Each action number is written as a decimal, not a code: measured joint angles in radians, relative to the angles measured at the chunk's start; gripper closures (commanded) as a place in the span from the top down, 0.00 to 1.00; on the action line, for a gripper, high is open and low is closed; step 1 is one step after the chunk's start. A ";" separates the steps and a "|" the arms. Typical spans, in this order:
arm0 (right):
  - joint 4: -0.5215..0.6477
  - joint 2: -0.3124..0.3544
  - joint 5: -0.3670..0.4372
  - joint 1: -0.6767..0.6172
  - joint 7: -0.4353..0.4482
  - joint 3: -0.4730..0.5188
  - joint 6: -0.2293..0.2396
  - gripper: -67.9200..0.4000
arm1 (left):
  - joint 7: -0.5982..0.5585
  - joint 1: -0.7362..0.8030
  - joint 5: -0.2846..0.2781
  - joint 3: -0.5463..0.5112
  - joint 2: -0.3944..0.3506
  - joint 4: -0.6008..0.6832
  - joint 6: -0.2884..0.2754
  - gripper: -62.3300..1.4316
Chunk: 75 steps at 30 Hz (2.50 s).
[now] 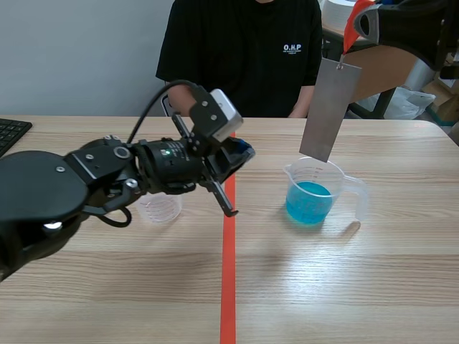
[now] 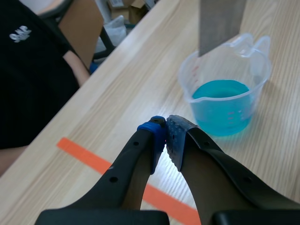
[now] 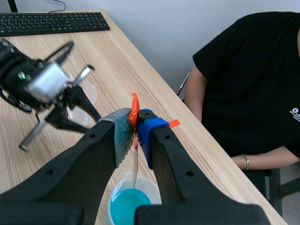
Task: Do the redox reaction experiment.
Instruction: 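Point at the plate with the left hand, then lower the plate into the blue solution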
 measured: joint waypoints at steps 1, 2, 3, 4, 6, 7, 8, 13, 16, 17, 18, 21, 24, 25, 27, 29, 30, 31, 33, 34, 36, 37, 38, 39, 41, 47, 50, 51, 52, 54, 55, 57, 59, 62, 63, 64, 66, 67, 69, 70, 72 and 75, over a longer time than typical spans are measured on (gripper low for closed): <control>0.000 0.000 0.000 0.000 0.000 0.000 0.000 0.03 | 0.005 0.012 -0.021 -0.002 -0.042 0.048 -0.007 0.10; 0.000 0.000 0.000 0.000 0.000 0.000 0.000 0.03 | 0.003 0.028 -0.043 -0.011 -0.084 0.101 -0.023 0.10; 0.000 0.000 0.000 0.000 0.000 0.000 0.000 0.03 | 0.001 0.050 -0.065 -0.023 -0.126 0.157 -0.021 0.10; 0.000 0.000 0.000 0.000 0.000 0.000 0.000 0.03 | -0.004 0.078 -0.085 -0.041 -0.167 0.211 -0.019 0.10; 0.000 0.000 0.000 0.000 0.000 0.000 0.000 0.03 | -0.004 0.141 -0.117 -0.082 -0.252 0.311 -0.020 0.10; 0.000 0.000 0.000 0.000 0.000 0.000 0.000 0.03 | -0.003 0.177 -0.133 -0.106 -0.294 0.356 -0.018 0.10; 0.000 0.000 0.000 0.000 0.000 0.000 0.000 0.03 | 0.003 0.216 -0.153 -0.132 -0.336 0.395 -0.020 0.10; 0.000 0.000 0.000 0.000 0.000 0.000 0.000 0.03 | 0.009 0.445 -0.275 -0.293 -0.526 0.536 -0.018 0.10; 0.000 0.000 0.000 0.000 0.000 0.000 0.000 0.03 | 0.008 0.605 -0.349 -0.404 -0.608 0.569 -0.018 0.10; 0.000 0.000 0.000 0.000 0.000 0.000 0.000 0.03 | 0.008 0.661 -0.369 -0.444 -0.627 0.571 -0.017 0.10; 0.000 0.000 0.000 0.000 0.000 0.000 0.000 0.03 | 0.009 0.716 -0.382 -0.483 -0.640 0.571 -0.018 0.10; 0.000 0.000 0.000 0.000 0.000 0.000 0.000 0.03 | 0.011 0.891 -0.390 -0.611 -0.648 0.566 -0.014 0.10; 0.000 0.000 0.000 0.000 0.000 0.000 0.000 0.03 | 0.008 1.055 -0.390 -0.725 -0.630 0.561 -0.014 0.10; 0.000 0.000 0.000 0.000 0.000 0.000 0.000 0.03 | 0.008 1.102 -0.390 -0.755 -0.618 0.558 -0.014 0.10; 0.000 0.000 -0.001 0.000 0.000 0.000 0.000 0.03 | 0.008 1.188 -0.389 -0.811 -0.584 0.555 -0.014 0.10; 0.000 0.000 -0.009 0.000 -0.001 0.000 0.000 0.03 | 0.008 1.257 -0.389 -0.854 -0.544 0.555 -0.014 0.10; 0.000 0.000 -0.016 0.000 -0.002 0.000 0.000 0.03 | 0.008 1.287 -0.389 -0.874 -0.523 0.555 -0.014 0.10; 0.000 -0.001 -0.026 0.000 -0.003 0.000 0.000 0.03 | 0.009 1.316 -0.389 -0.892 -0.502 0.555 -0.014 0.10; 0.000 -0.014 -0.034 0.000 -0.005 0.000 0.000 0.03 | 0.017 1.363 -0.389 -0.922 -0.463 0.554 -0.014 0.10; -0.001 -0.023 -0.043 0.000 -0.005 0.000 0.000 0.03 | 0.021 1.382 -0.389 -0.935 -0.445 0.554 -0.014 0.10; -0.007 -0.047 -0.060 0.000 -0.004 0.000 0.000 0.03 | 0.031 1.414 -0.384 -0.954 -0.408 0.553 -0.008 0.10; -0.012 -0.060 -0.080 0.000 -0.005 0.000 0.000 0.03 | 0.037 1.427 -0.382 -0.960 -0.389 0.552 -0.001 0.10; -0.017 -0.070 -0.089 -0.001 -0.005 0.000 0.000 0.03 | 0.044 1.437 -0.381 -0.962 -0.374 0.552 0.002 0.10; -0.022 -0.080 -0.094 -0.002 -0.005 0.000 0.000 0.03 | 0.058 1.446 -0.377 -0.962 -0.359 0.552 0.003 0.10; -0.032 -0.100 -0.111 -0.002 -0.008 0.000 0.000 0.03 | 0.087 1.458 -0.370 -0.962 -0.329 0.553 0.019 0.10; -0.078 -0.140 -0.161 -0.002 -0.008 0.000 0.000 0.03 | 0.163 1.466 -0.341 -0.961 -0.226 0.552 0.115 0.10; -0.101 -0.152 -0.161 -0.002 -0.008 0.000 0.000 0.03 | 0.162 1.467 -0.325 -0.961 -0.183 0.551 0.129 0.10; -0.109 -0.155 -0.162 -0.002 -0.008 0.000 0.000 0.03 | 0.162 1.467 -0.325 -0.961 -0.172 0.551 0.129 0.10; -0.116 -0.161 -0.168 -0.002 -0.007 0.000 0.000 0.03 | 0.161 1.467 -0.325 -0.961 -0.161 0.551 0.129 0.10; -0.132 -0.175 -0.196 -0.002 -0.004 0.000 0.000 0.03 | 0.161 1.466 -0.325 -0.961 -0.138 0.551 0.129 0.10; -0.140 -0.183 -0.210 -0.002 0.000 0.000 0.000 0.03 | 0.161 1.466 -0.325 -0.961 -0.128 0.551 0.129 0.10; -0.153 -0.199 -0.232 -0.002 0.000 0.000 0.000 0.03 | 0.161 1.466 -0.325 -0.961 -0.114 0.551 0.129 0.10; -0.166 -0.212 -0.256 -0.003 0.018 0.000 0.000 0.03 | 0.161 1.466 -0.326 -0.961 -0.106 0.551 0.129 0.10; -0.185 -0.227 -0.274 -0.003 0.034 0.000 0.000 0.03 | 0.161 1.466 -0.326 -0.960 -0.104 0.551 0.129 0.10; -0.194 -0.232 -0.282 -0.003 0.048 0.000 0.000 0.03 | 0.161 1.466 -0.326 -0.960 -0.104 0.551 0.129 0.10; -0.203 -0.235 -0.293 -0.003 0.055 0.000 0.000 0.03 | 0.161 1.466 -0.326 -0.960 -0.104 0.551 0.129 0.10; -0.224 -0.246 -0.321 -0.002 0.066 0.000 0.000 0.03 | 0.161 1.466 -0.326 -0.960 -0.105 0.551 0.129 0.10; -0.237 -0.254 -0.332 -0.003 0.072 0.000 0.000 0.03 | 0.161 1.466 -0.326 -0.960 -0.105 0.551 0.129 0.10; -0.262 -0.273 -0.356 -0.003 0.089 0.000 0.000 0.03 | 0.161 1.466 -0.326 -0.960 -0.105 0.551 0.129 0.10; -0.273 -0.281 -0.368 -0.003 0.099 0.000 0.000 0.03 | 0.161 1.466 -0.326 -0.960 -0.105 0.551 0.129 0.10; -0.296 -0.297 -0.393 -0.002 0.109 0.000 0.000 0.03 | 0.161 1.466 -0.326 -0.960 -0.105 0.551 0.129 0.10; -0.336 -0.315 -0.432 -0.003 0.144 0.000 0.000 0.03 | 0.161 1.466 -0.326 -0.960 -0.105 0.551 0.129 0.10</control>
